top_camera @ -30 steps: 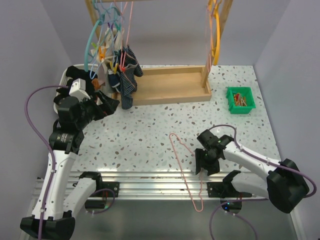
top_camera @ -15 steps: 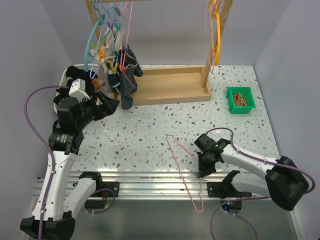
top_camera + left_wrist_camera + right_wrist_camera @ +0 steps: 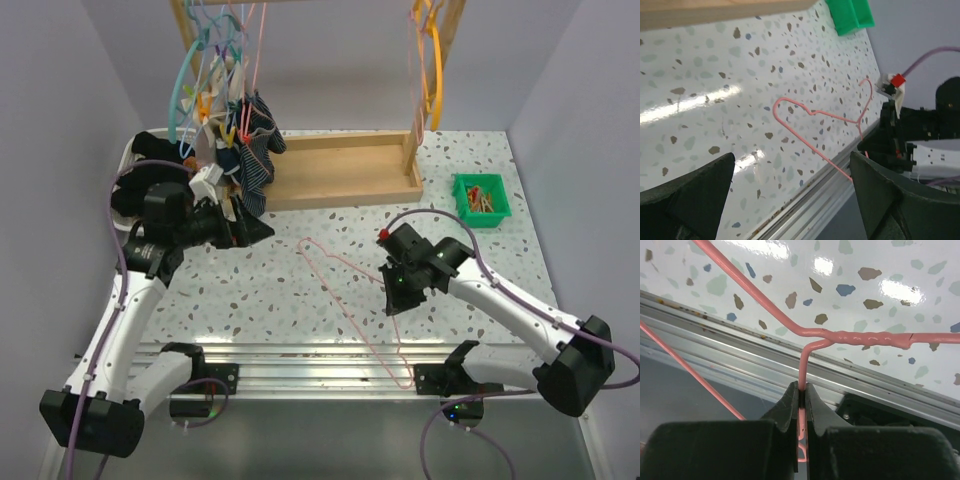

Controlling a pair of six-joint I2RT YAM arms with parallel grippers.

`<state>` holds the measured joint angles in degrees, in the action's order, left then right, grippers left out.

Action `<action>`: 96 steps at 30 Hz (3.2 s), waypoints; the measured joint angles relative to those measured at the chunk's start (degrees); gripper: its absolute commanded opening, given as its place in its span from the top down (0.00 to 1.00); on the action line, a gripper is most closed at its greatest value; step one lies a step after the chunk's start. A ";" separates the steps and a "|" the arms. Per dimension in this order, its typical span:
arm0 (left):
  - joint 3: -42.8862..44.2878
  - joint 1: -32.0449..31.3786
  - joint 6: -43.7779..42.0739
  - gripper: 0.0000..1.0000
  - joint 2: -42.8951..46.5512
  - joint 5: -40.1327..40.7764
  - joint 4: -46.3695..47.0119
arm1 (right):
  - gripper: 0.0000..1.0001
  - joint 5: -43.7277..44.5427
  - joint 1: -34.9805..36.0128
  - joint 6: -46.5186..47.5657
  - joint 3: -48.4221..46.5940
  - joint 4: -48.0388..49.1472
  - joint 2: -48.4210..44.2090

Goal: Remove the underwear clipped to the hanger
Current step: Pick up the hanger at the center of the board, then place the hanger at the clothesline.

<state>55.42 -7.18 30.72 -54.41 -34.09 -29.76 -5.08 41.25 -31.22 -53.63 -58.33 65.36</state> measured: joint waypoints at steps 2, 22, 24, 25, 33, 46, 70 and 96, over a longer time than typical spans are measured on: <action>0.04 -1.64 -2.40 0.00 -0.87 -3.48 -0.94 | 1.00 -0.04 0.00 2.64 -1.03 -1.55 1.90; 9.16 -27.58 -30.34 0.00 -10.99 11.78 -16.20 | 1.00 -17.57 4.50 19.10 -12.70 -10.05 11.06; 9.16 -30.25 -32.20 0.00 -11.02 12.48 -16.15 | 1.00 -19.37 4.50 19.58 -14.80 -10.36 11.43; 9.16 -31.71 -33.22 0.00 -11.02 12.81 -16.17 | 1.00 -20.13 4.50 19.85 -15.74 -10.60 11.65; 9.42 -40.85 -39.12 0.08 -11.39 14.12 -16.98 | 1.00 -23.12 4.50 20.98 -20.11 -12.87 13.66; 9.42 -43.89 -42.36 1.00 -13.94 13.11 -19.32 | 0.81 -22.49 4.28 22.53 -21.66 -14.36 13.66; 7.28 -43.78 -35.80 1.00 2.43 24.61 -20.83 | 0.01 -14.05 -9.84 5.27 -10.23 5.20 -9.03; 25.11 -43.74 -26.62 1.00 13.44 16.76 -35.26 | 0.06 -56.70 -6.27 22.25 -7.45 8.15 -15.41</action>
<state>80.53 -50.92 4.10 -40.97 -17.32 -65.01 -61.78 34.98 -8.97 -61.08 -50.17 49.95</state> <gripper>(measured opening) 0.060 0.942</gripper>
